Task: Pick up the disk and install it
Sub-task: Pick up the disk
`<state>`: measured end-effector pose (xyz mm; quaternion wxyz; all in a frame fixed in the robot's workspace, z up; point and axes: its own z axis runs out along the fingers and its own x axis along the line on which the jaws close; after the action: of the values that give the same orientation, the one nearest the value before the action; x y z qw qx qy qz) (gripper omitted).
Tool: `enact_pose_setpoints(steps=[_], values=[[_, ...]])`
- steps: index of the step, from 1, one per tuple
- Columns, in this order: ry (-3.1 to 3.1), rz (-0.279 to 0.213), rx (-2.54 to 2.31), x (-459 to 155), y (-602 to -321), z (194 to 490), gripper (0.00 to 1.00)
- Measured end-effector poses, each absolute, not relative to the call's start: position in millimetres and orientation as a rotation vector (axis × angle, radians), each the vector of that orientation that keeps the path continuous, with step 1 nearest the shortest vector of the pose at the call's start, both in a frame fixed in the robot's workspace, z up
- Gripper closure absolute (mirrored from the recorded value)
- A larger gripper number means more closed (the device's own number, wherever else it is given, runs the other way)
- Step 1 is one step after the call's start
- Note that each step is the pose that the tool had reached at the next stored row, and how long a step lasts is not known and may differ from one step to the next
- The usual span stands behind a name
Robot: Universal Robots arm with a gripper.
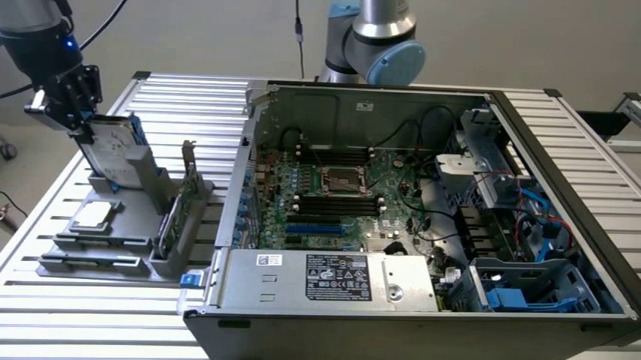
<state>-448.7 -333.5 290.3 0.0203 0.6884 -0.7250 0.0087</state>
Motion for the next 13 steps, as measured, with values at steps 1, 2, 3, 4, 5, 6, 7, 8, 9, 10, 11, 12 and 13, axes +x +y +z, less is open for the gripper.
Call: enact_pose_setpoints(steps=[1, 2, 3, 4, 5, 6, 7, 8, 9, 10, 11, 12, 13], values=[[-2.249, 0.027, 2.135, -449, -334, 291, 0.67], [-2.249, 0.027, 2.135, -449, -334, 292, 0.67], [-2.249, 0.027, 2.135, -449, -334, 293, 0.67], [-2.249, 0.027, 2.135, -449, -334, 295, 0.67], [-2.249, 0.027, 2.135, -449, -334, 296, 0.67], [-2.249, 0.027, 2.135, -449, -334, 297, 0.67], [-2.249, 0.027, 2.135, -449, -334, 299, 0.67], [-2.249, 0.027, 2.135, -449, -334, 300, 0.67], [-2.249, 0.027, 2.135, -449, -334, 302, 0.67], [-2.249, 0.027, 2.135, -449, -334, 303, 0.67], [-2.249, 0.027, 2.135, -449, -334, 305, 0.67], [-2.249, 0.027, 2.135, -449, -334, 307, 0.67], [-2.249, 0.027, 2.135, -449, -334, 309, 0.67]])
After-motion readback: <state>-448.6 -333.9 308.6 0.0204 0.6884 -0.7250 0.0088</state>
